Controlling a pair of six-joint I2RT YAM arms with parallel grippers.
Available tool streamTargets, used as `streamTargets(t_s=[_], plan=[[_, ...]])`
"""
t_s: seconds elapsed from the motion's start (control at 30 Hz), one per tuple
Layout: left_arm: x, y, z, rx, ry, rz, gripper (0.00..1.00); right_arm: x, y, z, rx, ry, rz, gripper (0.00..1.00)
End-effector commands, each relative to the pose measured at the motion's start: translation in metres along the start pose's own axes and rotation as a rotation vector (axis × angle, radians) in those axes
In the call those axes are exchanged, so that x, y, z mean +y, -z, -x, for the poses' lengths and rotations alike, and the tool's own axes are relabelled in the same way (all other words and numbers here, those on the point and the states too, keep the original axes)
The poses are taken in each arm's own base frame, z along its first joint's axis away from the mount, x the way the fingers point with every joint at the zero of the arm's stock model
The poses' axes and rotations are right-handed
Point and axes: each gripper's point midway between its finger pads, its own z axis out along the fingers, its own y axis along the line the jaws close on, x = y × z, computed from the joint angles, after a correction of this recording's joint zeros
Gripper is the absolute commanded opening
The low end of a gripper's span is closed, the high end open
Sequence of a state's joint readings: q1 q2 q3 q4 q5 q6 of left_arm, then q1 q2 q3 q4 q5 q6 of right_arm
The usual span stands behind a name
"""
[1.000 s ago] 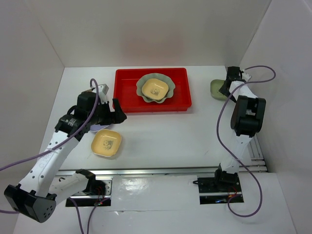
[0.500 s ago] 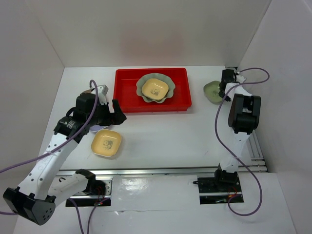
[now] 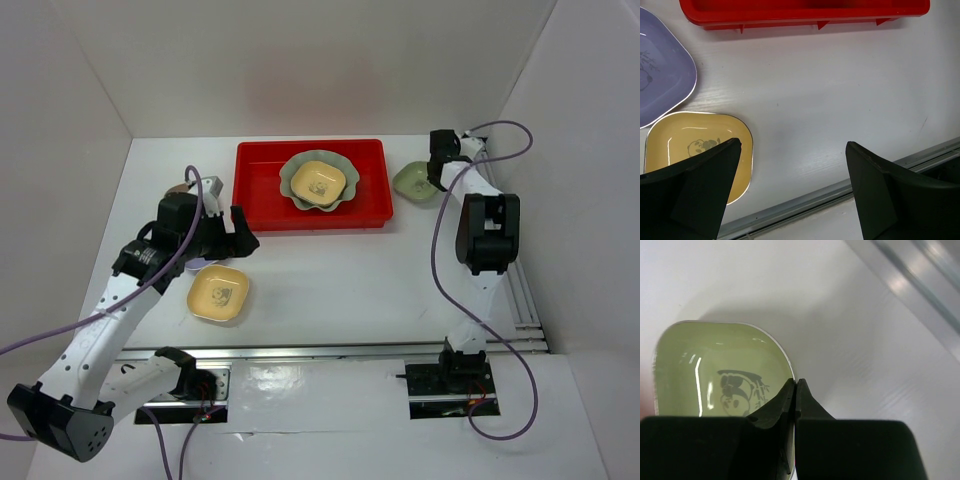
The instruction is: Place the plates into the plastic bin on the countertop
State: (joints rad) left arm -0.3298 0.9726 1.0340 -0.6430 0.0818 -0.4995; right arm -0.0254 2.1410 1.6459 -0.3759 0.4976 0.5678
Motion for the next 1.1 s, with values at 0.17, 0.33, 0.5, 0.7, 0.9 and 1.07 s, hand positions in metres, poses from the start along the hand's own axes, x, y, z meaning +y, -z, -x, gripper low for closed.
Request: streamTargets(t_s=[0.17, 0.33, 0.5, 0.7, 0.9, 1.07], plan=[[0.0, 0.002, 0.009, -0.046, -0.018, -0.002, 0.99, -0.025, 0.092, 0.106, -0.27, -0.05, -0.183, 0.0], [0.002, 0.002, 0.009, -0.05, -0.018, 0.006, 0.99, -0.017, 0.127, 0.125, -0.323, -0.07, -0.157, 0.0], [0.005, 0.002, 0.011, -0.058, -0.018, 0.024, 0.99, 0.035, 0.179, 0.12, -0.354, -0.061, 0.167, 0.0], [0.017, 0.002, 0.017, -0.087, 0.027, 0.083, 0.99, 0.131, 0.229, 0.069, -0.285, 0.092, 0.464, 0.0], [0.043, 0.002, 0.02, -0.088, 0.083, 0.191, 0.99, 0.195, 0.237, 0.002, -0.234, 0.125, 0.518, 0.0], [0.045, 0.002, 0.021, -0.096, 0.093, 0.207, 0.99, 0.22, 0.22, -0.032, -0.202, 0.122, 0.513, 0.0]])
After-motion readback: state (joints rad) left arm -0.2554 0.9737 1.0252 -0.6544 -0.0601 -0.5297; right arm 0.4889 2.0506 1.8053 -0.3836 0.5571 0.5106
